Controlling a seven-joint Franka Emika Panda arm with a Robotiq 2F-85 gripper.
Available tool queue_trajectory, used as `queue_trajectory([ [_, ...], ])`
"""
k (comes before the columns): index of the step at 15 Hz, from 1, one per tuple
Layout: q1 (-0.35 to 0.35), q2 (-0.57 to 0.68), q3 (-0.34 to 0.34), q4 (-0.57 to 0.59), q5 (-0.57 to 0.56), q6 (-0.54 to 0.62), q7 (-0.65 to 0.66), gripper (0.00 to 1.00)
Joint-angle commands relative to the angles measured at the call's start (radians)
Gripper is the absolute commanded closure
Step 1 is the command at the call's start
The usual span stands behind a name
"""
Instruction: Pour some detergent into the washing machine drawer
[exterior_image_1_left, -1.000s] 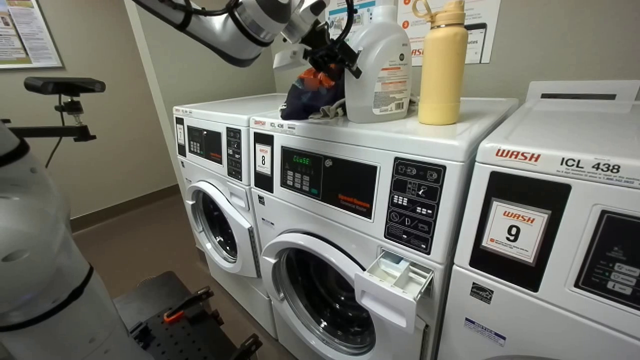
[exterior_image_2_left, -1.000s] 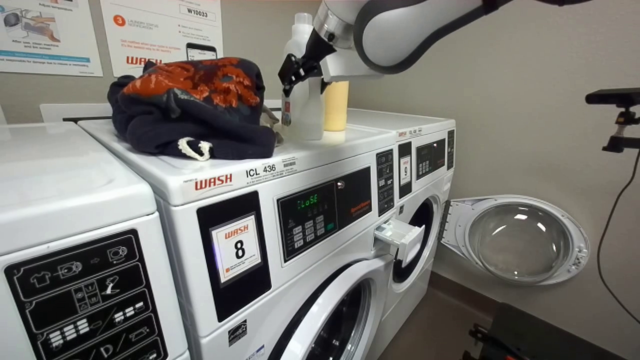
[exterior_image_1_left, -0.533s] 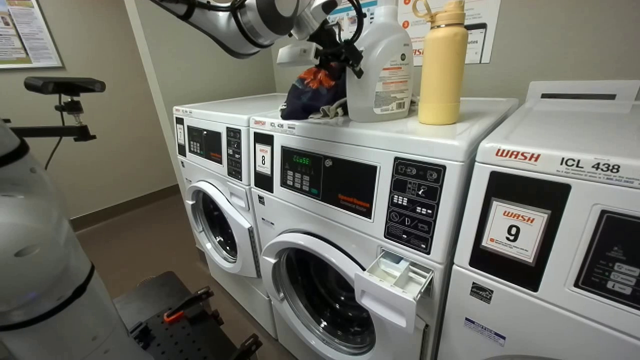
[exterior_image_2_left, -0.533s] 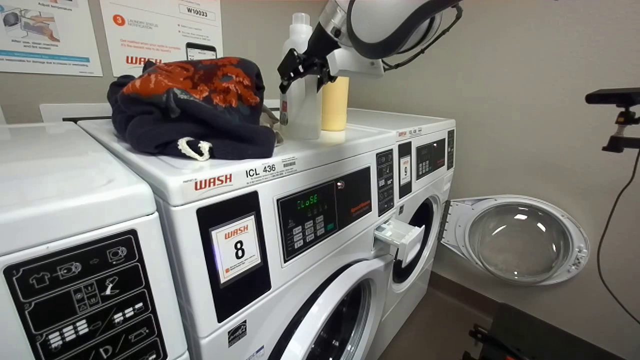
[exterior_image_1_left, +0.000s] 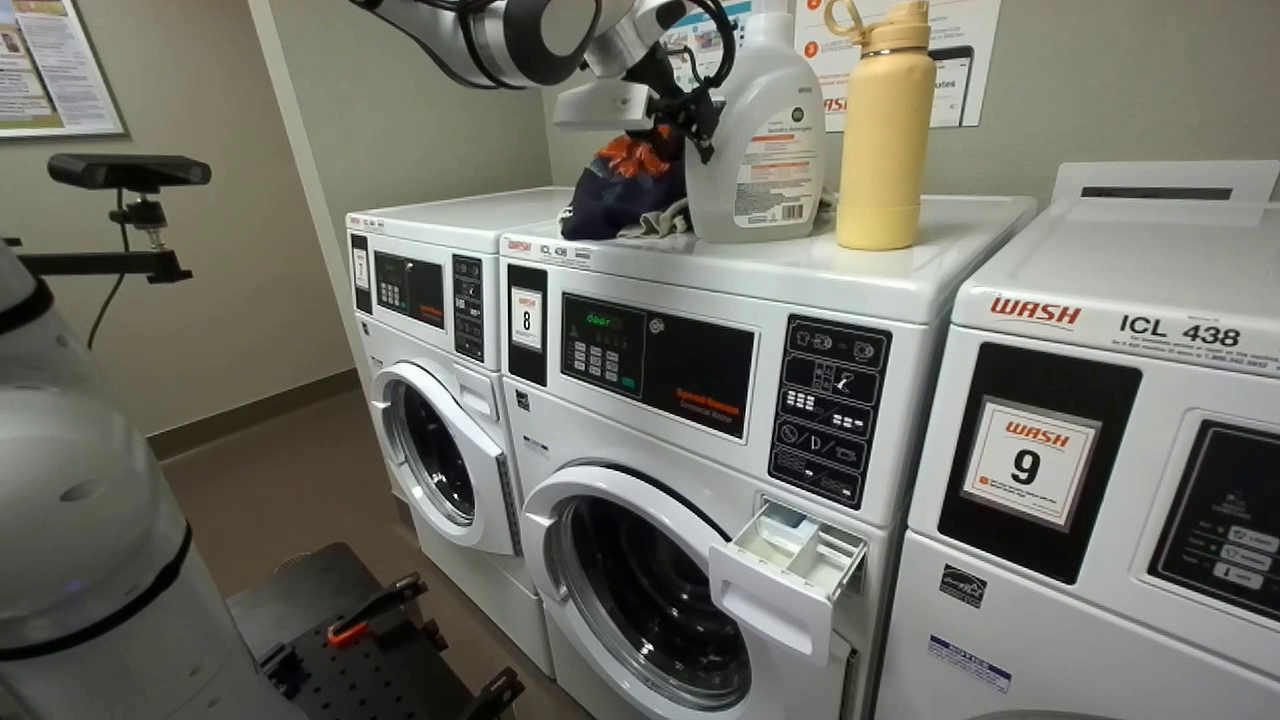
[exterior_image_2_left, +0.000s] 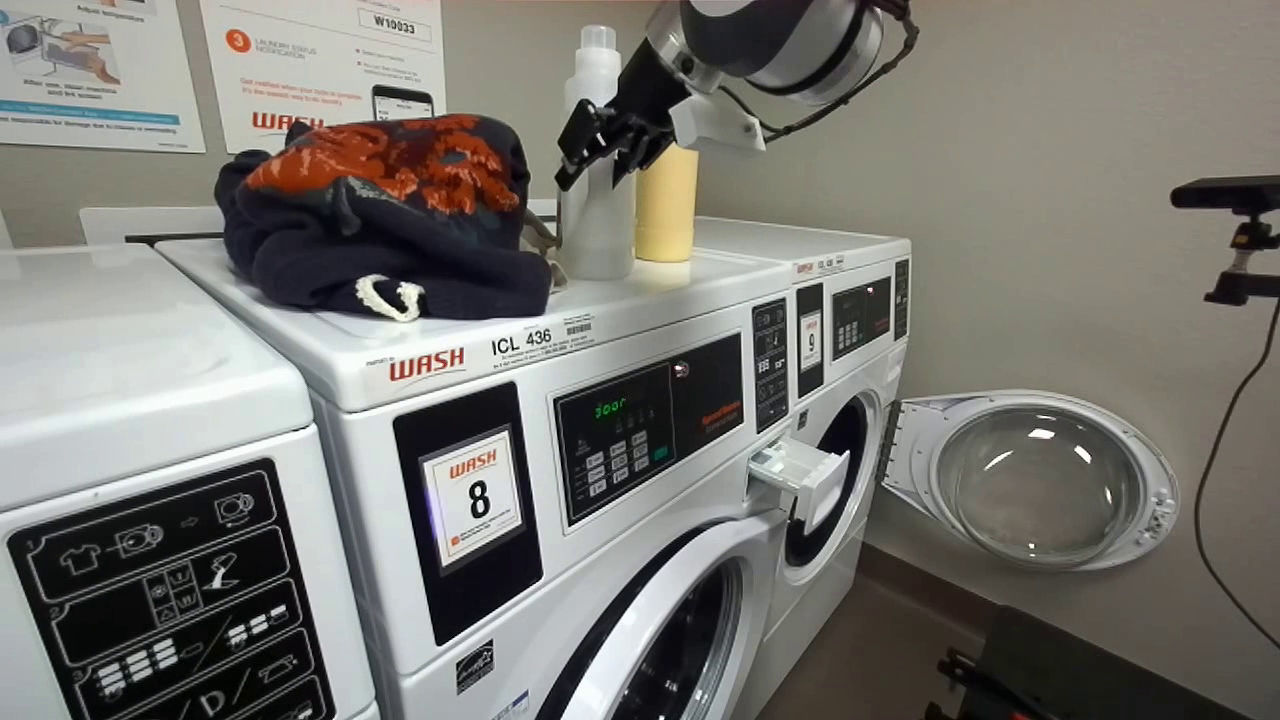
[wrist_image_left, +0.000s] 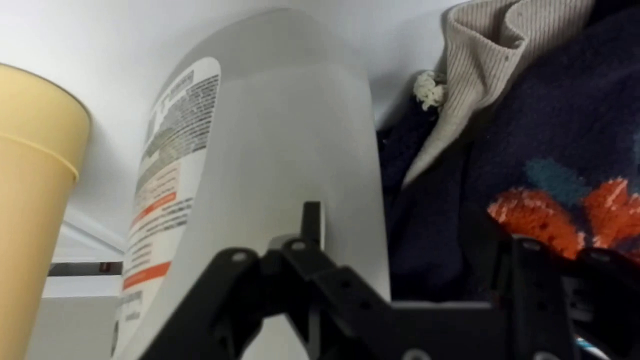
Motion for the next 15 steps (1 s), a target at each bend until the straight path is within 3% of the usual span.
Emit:
queue_trajectory([
  [1,0.029,0.001,-0.028,0.015,0.099,-0.019,-0.125,0.58],
  [6,0.027,0.002,-0.039,0.014,0.165,-0.020,-0.210,0.95],
  [11,0.017,0.001,-0.035,0.010,0.162,-0.013,-0.218,0.93],
  [15,0.005,-0.024,-0.015,0.006,0.097,-0.031,-0.163,0.93],
])
